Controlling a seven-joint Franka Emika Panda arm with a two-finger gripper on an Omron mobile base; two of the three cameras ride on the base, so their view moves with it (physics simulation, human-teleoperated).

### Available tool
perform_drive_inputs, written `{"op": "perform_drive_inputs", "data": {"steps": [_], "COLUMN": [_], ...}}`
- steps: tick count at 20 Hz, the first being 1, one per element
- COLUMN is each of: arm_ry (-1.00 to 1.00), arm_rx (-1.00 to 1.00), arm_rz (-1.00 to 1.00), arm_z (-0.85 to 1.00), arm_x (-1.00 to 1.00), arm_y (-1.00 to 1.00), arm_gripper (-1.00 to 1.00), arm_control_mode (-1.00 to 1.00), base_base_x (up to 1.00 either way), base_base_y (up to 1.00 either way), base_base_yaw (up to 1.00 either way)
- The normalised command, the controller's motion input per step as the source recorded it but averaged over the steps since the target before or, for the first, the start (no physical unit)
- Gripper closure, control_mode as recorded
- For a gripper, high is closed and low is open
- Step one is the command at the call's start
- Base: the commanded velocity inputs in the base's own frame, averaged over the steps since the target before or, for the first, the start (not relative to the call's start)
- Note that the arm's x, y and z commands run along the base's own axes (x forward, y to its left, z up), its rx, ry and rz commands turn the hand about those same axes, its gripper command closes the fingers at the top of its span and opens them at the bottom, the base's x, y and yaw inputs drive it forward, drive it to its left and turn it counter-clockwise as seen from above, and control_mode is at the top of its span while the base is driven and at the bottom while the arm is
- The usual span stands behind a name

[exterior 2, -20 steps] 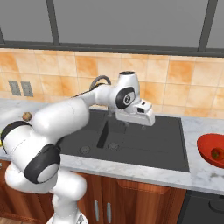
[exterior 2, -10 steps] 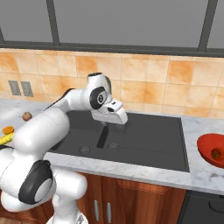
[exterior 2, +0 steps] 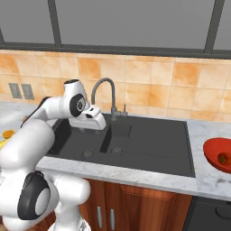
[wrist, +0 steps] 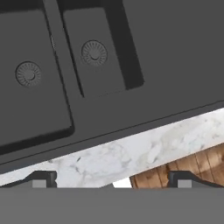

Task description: There is a mixed pile of frozen fruits and vegetables on the counter. Locate all the frozen vegetables and place the items in a bowl on the counter. Take all the frozen fruits and defrost them in a running sink.

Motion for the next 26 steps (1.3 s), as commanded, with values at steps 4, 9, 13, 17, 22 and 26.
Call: {"op": "perform_drive_inputs", "data": {"steps": [4,9,13,17,22,26], "arm_ry": [0.00,0.00,-0.02,0.00,0.05,0.39], "arm_rx": [0.00,0.08,0.06,0.00,0.00,-0.02], "arm_rz": [0.14,0.08,0.00,-0.10,-0.20,-0.09], "arm_z": [-0.29,0.01,-0.08,-0.27,-0.29,0.06], "arm_x": [0.00,0.07,0.18,0.33,0.39,0.24], "arm_y": [1.00,1.00,0.99,0.89,0.66,0.66], "arm_gripper": [-1.00,-1.00,-1.00,-1.00,-1.00,-1.00], "arm_control_mode": [-1.00,-1.00,-1.00,-1.00,-1.00,-1.00], "base_base_x": [0.00,0.00,0.00,0.00,0.00,0.00], "base_base_y": [0.00,0.00,0.00,0.00,0.00,0.00], "base_base_yaw": [0.00,0.00,0.00,0.00,0.00,0.00]}}
